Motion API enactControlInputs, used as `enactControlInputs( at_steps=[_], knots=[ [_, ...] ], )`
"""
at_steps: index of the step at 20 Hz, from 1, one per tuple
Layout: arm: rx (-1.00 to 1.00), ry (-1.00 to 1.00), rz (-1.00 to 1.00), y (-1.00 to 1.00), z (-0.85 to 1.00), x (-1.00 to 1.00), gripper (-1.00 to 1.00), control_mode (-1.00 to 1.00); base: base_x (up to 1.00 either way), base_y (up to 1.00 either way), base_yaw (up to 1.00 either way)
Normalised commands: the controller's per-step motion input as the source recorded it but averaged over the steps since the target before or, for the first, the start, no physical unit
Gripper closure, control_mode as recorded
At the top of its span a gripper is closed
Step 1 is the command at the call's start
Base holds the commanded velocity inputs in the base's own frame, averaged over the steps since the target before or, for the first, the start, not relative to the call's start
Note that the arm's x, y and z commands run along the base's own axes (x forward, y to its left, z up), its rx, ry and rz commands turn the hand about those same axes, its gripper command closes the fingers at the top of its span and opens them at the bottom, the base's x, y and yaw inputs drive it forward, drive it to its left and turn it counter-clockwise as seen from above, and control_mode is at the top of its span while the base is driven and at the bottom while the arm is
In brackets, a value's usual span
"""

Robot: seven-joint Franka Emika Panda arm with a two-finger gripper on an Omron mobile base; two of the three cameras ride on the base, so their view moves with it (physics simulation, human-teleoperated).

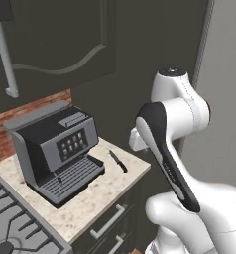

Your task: Retrieve the butter from the fridge and place it on a plate on the dining table. Then retrieve the butter knife by the fridge and place it near the plate.

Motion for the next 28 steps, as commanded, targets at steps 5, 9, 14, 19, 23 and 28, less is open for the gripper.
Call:
enactControlInputs(
  at_steps=[5, 9, 14, 19, 23, 28],
  knots=[
    [0.00, -0.03, -0.02, 0.00, -0.08, 0.04, -1.00, -1.00, 0.02, 0.00, 0.00],
    [0.01, -0.15, -0.04, 0.00, -0.41, 0.13, -1.00, -1.00, 0.00, 0.00, 0.00],
    [0.01, -0.13, -0.04, 0.00, -0.51, 0.23, -1.00, -1.00, 0.00, 0.00, 0.00],
    [0.01, -0.09, 0.00, -0.02, -0.42, 0.62, -1.00, -1.00, 0.00, 0.00, 0.00],
    [0.00, 0.00, 0.00, -0.05, -0.44, 0.72, -1.00, -1.00, 0.00, 0.00, 0.00],
    [0.02, 0.00, 0.00, 0.03, -0.45, 0.56, -1.00, -1.00, 0.00, 0.00, 0.00]
  ],
)
